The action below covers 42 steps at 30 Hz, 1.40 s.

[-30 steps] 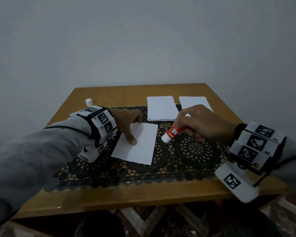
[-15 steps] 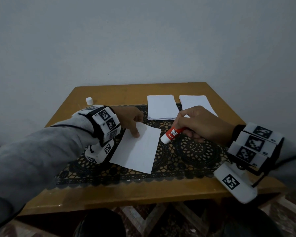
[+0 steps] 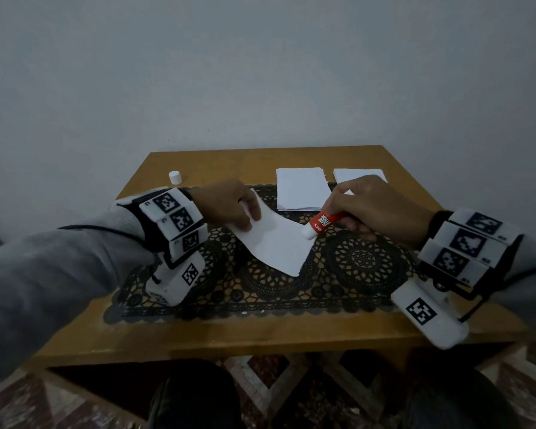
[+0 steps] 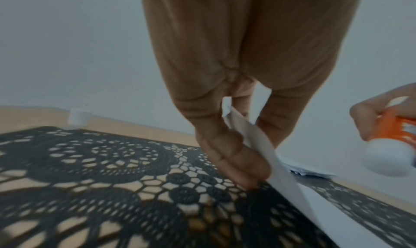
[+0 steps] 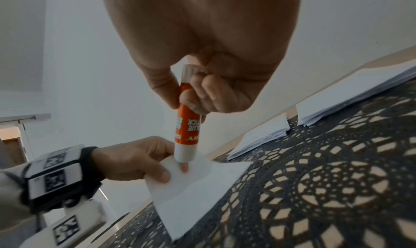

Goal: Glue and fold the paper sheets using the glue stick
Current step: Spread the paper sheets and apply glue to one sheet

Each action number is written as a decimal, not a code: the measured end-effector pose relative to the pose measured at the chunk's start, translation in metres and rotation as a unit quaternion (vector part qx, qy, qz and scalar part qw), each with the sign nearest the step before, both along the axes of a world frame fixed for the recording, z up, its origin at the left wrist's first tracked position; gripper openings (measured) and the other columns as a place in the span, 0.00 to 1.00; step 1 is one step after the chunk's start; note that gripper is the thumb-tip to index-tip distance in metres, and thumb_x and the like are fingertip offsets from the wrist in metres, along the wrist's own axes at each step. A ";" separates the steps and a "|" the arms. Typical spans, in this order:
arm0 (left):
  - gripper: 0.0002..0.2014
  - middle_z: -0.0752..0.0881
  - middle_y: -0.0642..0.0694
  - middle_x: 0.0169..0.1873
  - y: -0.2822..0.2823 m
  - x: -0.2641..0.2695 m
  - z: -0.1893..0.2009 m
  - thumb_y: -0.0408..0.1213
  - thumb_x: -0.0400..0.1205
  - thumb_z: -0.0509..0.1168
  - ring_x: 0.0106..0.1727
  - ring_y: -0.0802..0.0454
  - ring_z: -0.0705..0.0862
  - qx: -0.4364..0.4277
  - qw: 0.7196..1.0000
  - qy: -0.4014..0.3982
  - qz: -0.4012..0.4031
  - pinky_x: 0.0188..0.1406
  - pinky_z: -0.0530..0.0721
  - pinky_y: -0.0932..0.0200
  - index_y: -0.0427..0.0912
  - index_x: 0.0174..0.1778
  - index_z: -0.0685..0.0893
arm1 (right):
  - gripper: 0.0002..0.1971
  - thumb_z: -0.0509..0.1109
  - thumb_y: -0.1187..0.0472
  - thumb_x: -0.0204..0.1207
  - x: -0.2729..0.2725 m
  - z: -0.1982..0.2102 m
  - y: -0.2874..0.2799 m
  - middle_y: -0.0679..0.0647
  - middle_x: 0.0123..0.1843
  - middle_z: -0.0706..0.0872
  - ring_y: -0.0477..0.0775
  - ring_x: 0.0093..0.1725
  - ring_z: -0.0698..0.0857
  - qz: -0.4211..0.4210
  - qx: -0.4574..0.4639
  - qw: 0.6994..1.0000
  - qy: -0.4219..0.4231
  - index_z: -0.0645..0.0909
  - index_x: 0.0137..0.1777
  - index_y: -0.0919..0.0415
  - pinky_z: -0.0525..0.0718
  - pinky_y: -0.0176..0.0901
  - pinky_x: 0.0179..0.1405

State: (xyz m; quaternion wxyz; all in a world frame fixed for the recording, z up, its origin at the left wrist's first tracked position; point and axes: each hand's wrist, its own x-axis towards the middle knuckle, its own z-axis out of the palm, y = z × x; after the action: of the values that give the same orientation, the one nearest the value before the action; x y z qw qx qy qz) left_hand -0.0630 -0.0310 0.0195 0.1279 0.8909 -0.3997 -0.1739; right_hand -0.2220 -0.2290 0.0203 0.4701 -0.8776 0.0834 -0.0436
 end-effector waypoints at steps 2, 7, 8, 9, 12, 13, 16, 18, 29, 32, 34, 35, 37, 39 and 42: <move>0.10 0.77 0.49 0.59 0.009 -0.002 -0.006 0.35 0.76 0.73 0.57 0.50 0.77 0.035 0.999 0.003 0.023 0.52 0.75 0.59 0.49 0.51 0.85 | 0.13 0.67 0.61 0.79 0.004 -0.003 -0.002 0.54 0.22 0.77 0.50 0.18 0.68 -0.019 -0.012 1.000 -0.011 0.82 0.42 0.73 0.67 0.37 0.15; 0.11 0.79 0.45 0.60 0.022 -0.012 -0.018 0.41 0.74 0.76 0.56 0.43 0.83 0.102 0.994 0.027 0.016 0.57 0.84 0.44 0.51 0.47 0.80 | 0.11 0.68 0.58 0.78 0.018 -0.010 0.000 0.54 0.24 0.80 0.44 0.17 0.73 -0.039 -0.090 0.995 -0.007 0.84 0.41 0.67 0.72 0.36 0.23; 0.11 0.80 0.46 0.59 0.022 -0.013 -0.019 0.43 0.74 0.76 0.57 0.44 0.82 0.103 0.994 0.013 0.014 0.59 0.82 0.44 0.51 0.47 0.80 | 0.11 0.68 0.57 0.77 0.022 -0.011 0.002 0.53 0.26 0.81 0.42 0.20 0.75 -0.039 -0.115 0.993 -0.010 0.84 0.42 0.66 0.73 0.37 0.27; 0.11 0.80 0.48 0.58 0.022 -0.014 -0.020 0.45 0.74 0.75 0.57 0.46 0.80 0.102 0.995 -0.004 0.012 0.59 0.81 0.46 0.51 0.47 0.80 | 0.11 0.68 0.56 0.77 0.026 -0.012 0.003 0.52 0.29 0.81 0.42 0.25 0.77 -0.040 -0.144 0.989 -0.016 0.85 0.42 0.64 0.73 0.38 0.32; 0.13 0.77 0.51 0.50 0.017 -0.018 -0.025 0.49 0.74 0.74 0.55 0.49 0.76 0.103 0.993 -0.049 0.008 0.51 0.75 0.55 0.48 0.47 0.81 | 0.11 0.69 0.53 0.76 0.035 -0.012 0.011 0.47 0.38 0.76 0.45 0.38 0.74 -0.049 -0.222 0.973 -0.035 0.84 0.42 0.61 0.70 0.37 0.35; 0.14 0.76 0.51 0.49 0.016 -0.020 -0.026 0.51 0.73 0.74 0.54 0.50 0.75 0.105 0.993 -0.061 0.008 0.50 0.74 0.56 0.47 0.47 0.82 | 0.11 0.69 0.53 0.77 0.038 -0.012 0.014 0.47 0.39 0.76 0.45 0.39 0.74 -0.045 -0.236 0.970 -0.038 0.84 0.43 0.61 0.69 0.35 0.35; 0.19 0.70 0.47 0.56 0.014 -0.022 -0.026 0.54 0.71 0.75 0.55 0.49 0.72 0.124 0.989 -0.080 0.008 0.57 0.76 0.52 0.50 0.53 0.82 | 0.14 0.69 0.52 0.77 0.045 -0.014 0.019 0.53 0.42 0.81 0.51 0.44 0.78 -0.024 -0.256 0.965 -0.044 0.85 0.44 0.65 0.70 0.38 0.35; 0.24 0.65 0.44 0.63 0.013 -0.023 -0.025 0.56 0.70 0.76 0.64 0.43 0.68 0.125 0.987 -0.104 -0.011 0.65 0.75 0.45 0.56 0.59 0.79 | 0.14 0.69 0.53 0.77 0.049 -0.018 0.020 0.56 0.45 0.85 0.52 0.45 0.81 -0.014 -0.261 0.964 -0.040 0.86 0.46 0.66 0.73 0.39 0.36; 0.27 0.67 0.46 0.69 0.003 -0.030 -0.025 0.49 0.75 0.73 0.69 0.43 0.62 0.122 0.971 -0.170 -0.117 0.68 0.71 0.40 0.67 0.70 0.75 | 0.13 0.68 0.55 0.77 0.053 -0.015 0.028 0.57 0.43 0.85 0.54 0.43 0.81 0.025 -0.282 0.959 -0.019 0.86 0.43 0.66 0.75 0.44 0.38; 0.27 0.68 0.46 0.67 0.003 -0.029 -0.025 0.49 0.74 0.73 0.68 0.44 0.63 0.122 0.972 -0.161 -0.119 0.68 0.71 0.41 0.67 0.70 0.76 | 0.14 0.69 0.55 0.75 0.046 -0.015 0.033 0.59 0.40 0.84 0.52 0.38 0.79 0.041 -0.267 0.963 -0.014 0.85 0.41 0.68 0.74 0.44 0.36; 0.27 0.69 0.46 0.66 0.003 -0.029 -0.025 0.50 0.74 0.73 0.67 0.44 0.63 0.125 0.973 -0.152 -0.120 0.68 0.72 0.41 0.67 0.70 0.76 | 0.14 0.69 0.55 0.75 0.040 -0.014 0.035 0.55 0.42 0.84 0.51 0.41 0.80 0.053 -0.267 0.962 -0.005 0.86 0.41 0.67 0.77 0.45 0.40; 0.27 0.69 0.46 0.65 0.003 -0.028 -0.025 0.49 0.75 0.73 0.67 0.44 0.63 0.126 0.973 -0.149 -0.121 0.67 0.72 0.41 0.67 0.70 0.76 | 0.13 0.70 0.55 0.74 0.037 -0.014 0.036 0.52 0.42 0.83 0.50 0.42 0.80 0.060 -0.267 0.962 0.001 0.86 0.40 0.66 0.78 0.45 0.41; 0.27 0.70 0.46 0.64 0.003 -0.028 -0.024 0.49 0.75 0.73 0.66 0.45 0.64 0.129 0.973 -0.147 -0.124 0.68 0.71 0.42 0.66 0.70 0.76 | 0.10 0.70 0.55 0.74 0.030 -0.013 0.038 0.44 0.38 0.79 0.44 0.38 0.77 0.073 -0.256 0.964 0.016 0.84 0.36 0.59 0.74 0.41 0.37; 0.27 0.70 0.47 0.61 0.003 -0.028 -0.024 0.48 0.76 0.73 0.65 0.45 0.65 0.131 0.973 -0.140 -0.127 0.68 0.70 0.47 0.65 0.71 0.75 | 0.09 0.70 0.54 0.74 0.024 -0.012 0.038 0.38 0.36 0.75 0.41 0.35 0.74 0.088 -0.249 0.964 0.035 0.80 0.33 0.52 0.70 0.38 0.35; 0.26 0.71 0.48 0.57 0.004 -0.030 -0.023 0.45 0.78 0.71 0.60 0.48 0.69 0.128 0.974 -0.126 -0.138 0.61 0.71 0.57 0.60 0.73 0.75 | 0.08 0.69 0.57 0.76 0.017 -0.007 0.030 0.49 0.31 0.85 0.48 0.31 0.80 0.111 -0.195 0.970 0.093 0.83 0.38 0.58 0.78 0.41 0.30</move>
State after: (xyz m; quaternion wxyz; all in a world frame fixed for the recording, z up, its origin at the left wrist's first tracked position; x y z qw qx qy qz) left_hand -0.0928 -0.0273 -0.0038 -0.0642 0.8506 -0.5063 -0.1260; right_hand -0.2050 -0.1990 0.0131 0.2824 -0.9562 0.0182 0.0752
